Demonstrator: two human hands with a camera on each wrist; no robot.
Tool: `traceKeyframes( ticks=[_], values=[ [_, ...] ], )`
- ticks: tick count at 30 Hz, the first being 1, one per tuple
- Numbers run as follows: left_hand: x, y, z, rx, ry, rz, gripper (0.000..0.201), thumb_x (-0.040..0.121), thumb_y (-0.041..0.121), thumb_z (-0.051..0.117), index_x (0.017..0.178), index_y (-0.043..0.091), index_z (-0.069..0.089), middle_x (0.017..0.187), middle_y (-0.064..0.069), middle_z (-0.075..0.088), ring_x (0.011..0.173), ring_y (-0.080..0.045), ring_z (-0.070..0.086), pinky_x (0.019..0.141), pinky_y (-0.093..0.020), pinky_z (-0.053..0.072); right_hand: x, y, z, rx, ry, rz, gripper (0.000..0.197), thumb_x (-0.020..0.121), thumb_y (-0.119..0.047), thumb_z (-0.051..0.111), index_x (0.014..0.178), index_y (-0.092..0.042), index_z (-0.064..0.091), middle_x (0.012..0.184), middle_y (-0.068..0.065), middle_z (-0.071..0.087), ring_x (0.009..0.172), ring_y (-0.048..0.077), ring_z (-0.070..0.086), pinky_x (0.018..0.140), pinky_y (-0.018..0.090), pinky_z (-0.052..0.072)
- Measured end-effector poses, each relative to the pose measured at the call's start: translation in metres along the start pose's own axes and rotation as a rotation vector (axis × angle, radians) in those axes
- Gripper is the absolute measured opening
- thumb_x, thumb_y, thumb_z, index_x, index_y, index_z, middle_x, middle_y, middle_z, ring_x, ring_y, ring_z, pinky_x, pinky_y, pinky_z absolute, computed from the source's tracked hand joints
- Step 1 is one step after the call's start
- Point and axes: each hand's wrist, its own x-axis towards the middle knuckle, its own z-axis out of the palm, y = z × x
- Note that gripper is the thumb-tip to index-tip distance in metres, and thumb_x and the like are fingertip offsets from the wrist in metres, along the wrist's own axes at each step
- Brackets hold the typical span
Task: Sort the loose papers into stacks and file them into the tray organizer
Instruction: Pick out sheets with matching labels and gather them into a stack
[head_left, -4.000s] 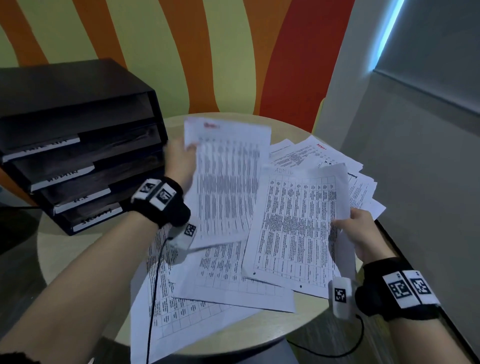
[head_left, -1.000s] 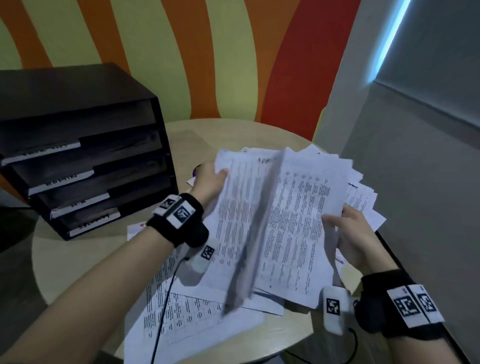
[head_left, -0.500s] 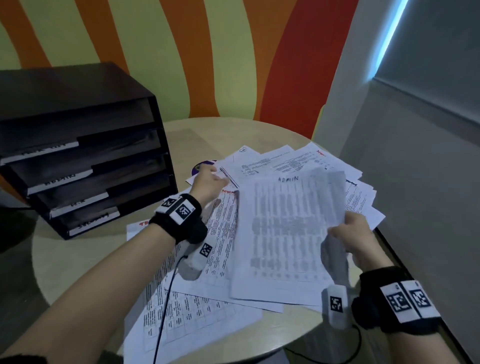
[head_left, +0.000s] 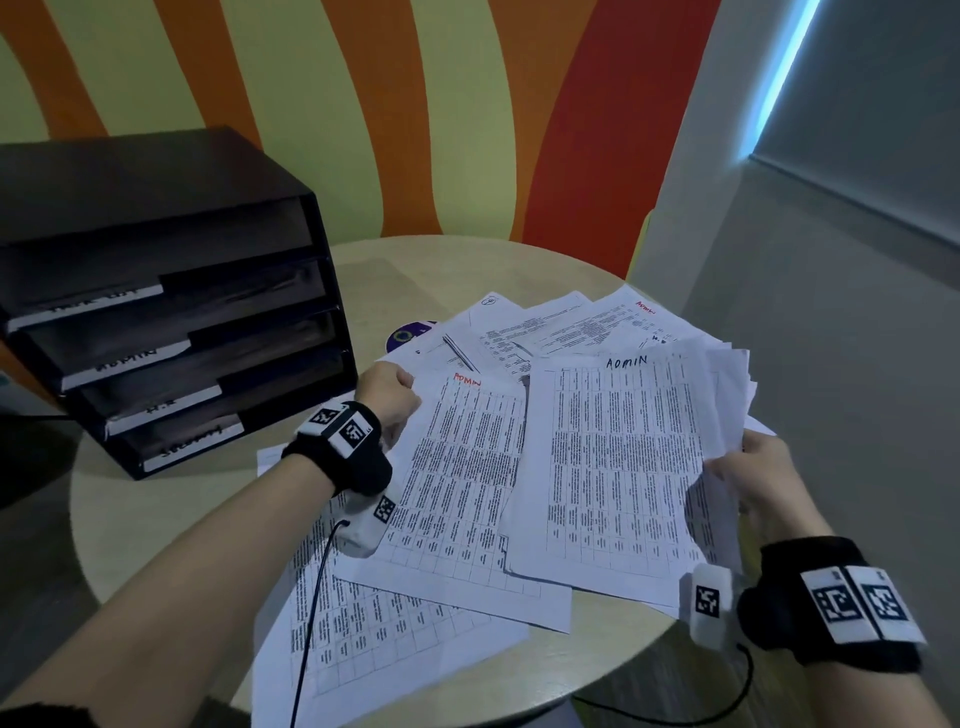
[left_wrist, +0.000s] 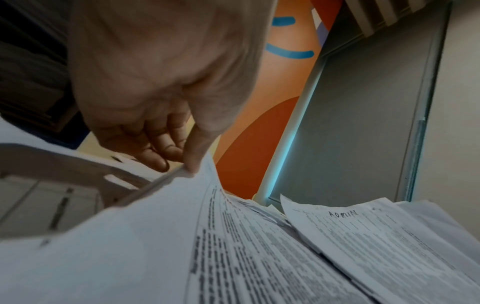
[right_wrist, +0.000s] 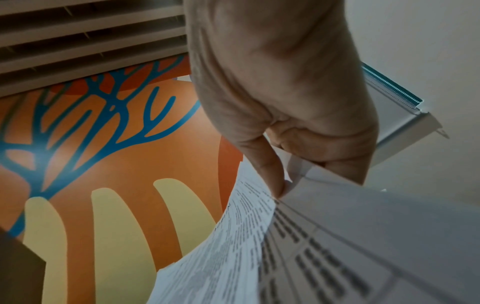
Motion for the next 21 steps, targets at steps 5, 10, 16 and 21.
traceKeyframes(
  ticks=[5,10,16,21],
  values=[
    [-0.009,0.009,-0.007,-0.286,-0.01,0.061,0.015,0.084,-0.001,0.067,0.077,0.011,0.064,0.065,-0.001,0.053,0.066,-0.018,0.048,0.068,-0.026,0.038,0.003,0.003,0.002,-0.032,-0.014,0.009,0.021,0.08,0.017,0.042,0.09,0.01,0.059,0.079,0.016,0.054,0.067,0.025,0.049,0.057,0.026,0.034],
    [-0.019,0.017,-0.013,-0.044,-0.163,0.08,0.049,0.089,0.002,0.061,0.059,0.018,0.026,0.058,0.0,0.024,0.051,-0.015,0.023,0.051,-0.026,0.016,0.0,0.001,0.004,-0.035,-0.024,0.0,0.023,0.081,0.016,0.044,0.097,0.009,0.06,0.083,0.018,0.057,0.071,0.028,0.052,0.062,0.031,0.039],
    [-0.024,0.027,-0.038,-0.509,0.078,0.073,0.016,0.088,-0.006,0.062,0.073,-0.001,0.059,0.075,-0.012,0.064,0.063,-0.013,0.069,0.064,-0.025,0.056,-0.001,0.003,0.003,-0.029,-0.001,0.004,0.021,0.081,0.017,0.044,0.096,0.012,0.058,0.081,0.017,0.056,0.066,0.026,0.052,0.057,0.028,0.039],
    [-0.015,0.035,-0.086,-0.719,0.208,0.098,0.004,0.087,0.0,0.067,0.088,0.003,0.069,0.093,-0.016,0.072,0.078,-0.026,0.073,0.071,-0.037,0.059,-0.004,0.0,0.006,-0.003,-0.009,-0.011,0.022,0.083,0.017,0.044,0.091,0.002,0.058,0.077,0.015,0.055,0.058,0.025,0.051,0.054,0.028,0.04]
  ],
)
